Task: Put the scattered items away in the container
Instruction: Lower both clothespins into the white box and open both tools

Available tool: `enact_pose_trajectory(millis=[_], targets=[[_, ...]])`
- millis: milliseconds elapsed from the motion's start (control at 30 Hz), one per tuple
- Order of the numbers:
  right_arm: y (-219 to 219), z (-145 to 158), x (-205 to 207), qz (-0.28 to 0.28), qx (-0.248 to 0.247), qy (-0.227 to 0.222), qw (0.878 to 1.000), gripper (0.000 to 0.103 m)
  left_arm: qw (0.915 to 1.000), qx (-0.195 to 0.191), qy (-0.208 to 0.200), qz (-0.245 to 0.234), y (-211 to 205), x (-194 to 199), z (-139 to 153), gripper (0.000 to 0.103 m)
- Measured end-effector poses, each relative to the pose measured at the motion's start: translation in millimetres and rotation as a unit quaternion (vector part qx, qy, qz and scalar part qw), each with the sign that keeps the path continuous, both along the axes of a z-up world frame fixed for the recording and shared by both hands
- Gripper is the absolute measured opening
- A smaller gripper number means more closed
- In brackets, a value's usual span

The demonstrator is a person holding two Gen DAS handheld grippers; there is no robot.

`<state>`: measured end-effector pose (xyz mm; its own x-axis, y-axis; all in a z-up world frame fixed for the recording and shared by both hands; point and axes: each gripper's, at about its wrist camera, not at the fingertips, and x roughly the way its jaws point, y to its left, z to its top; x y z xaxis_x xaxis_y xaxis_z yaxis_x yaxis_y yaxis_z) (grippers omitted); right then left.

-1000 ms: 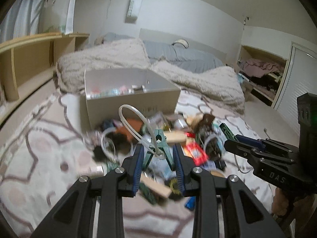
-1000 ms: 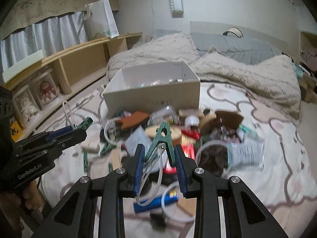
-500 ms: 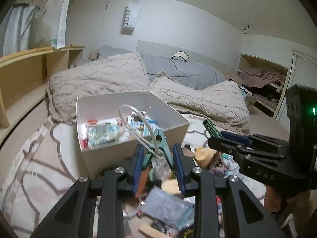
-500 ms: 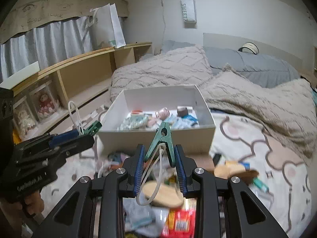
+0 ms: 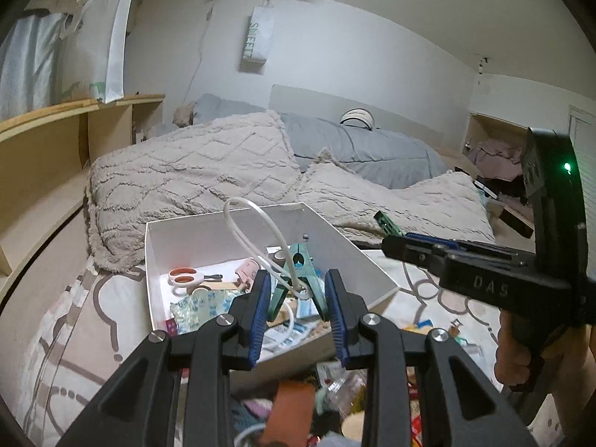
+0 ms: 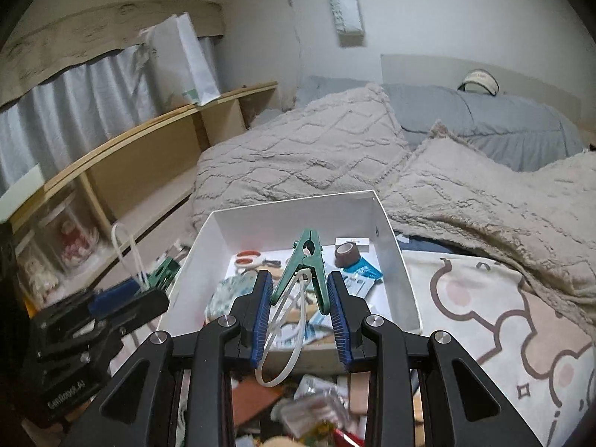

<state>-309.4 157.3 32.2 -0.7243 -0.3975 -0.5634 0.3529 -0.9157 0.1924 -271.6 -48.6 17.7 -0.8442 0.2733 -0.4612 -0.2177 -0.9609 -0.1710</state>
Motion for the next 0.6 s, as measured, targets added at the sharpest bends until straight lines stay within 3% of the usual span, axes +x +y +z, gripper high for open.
enact_pose_trajectory(millis=[267,600], targets=[[-1,0,-55,-0.018,-0.017,-0.055,0.998,0.031,0.9957,0.036,-0.085,-0.011,-1,-56,-20,0.030],[-8,-19,-88,-0.025,0.004,-0.090,0.996,0.031,0.9873,-0.010,-0.158,-0.012,14,-94,-63,0.030]])
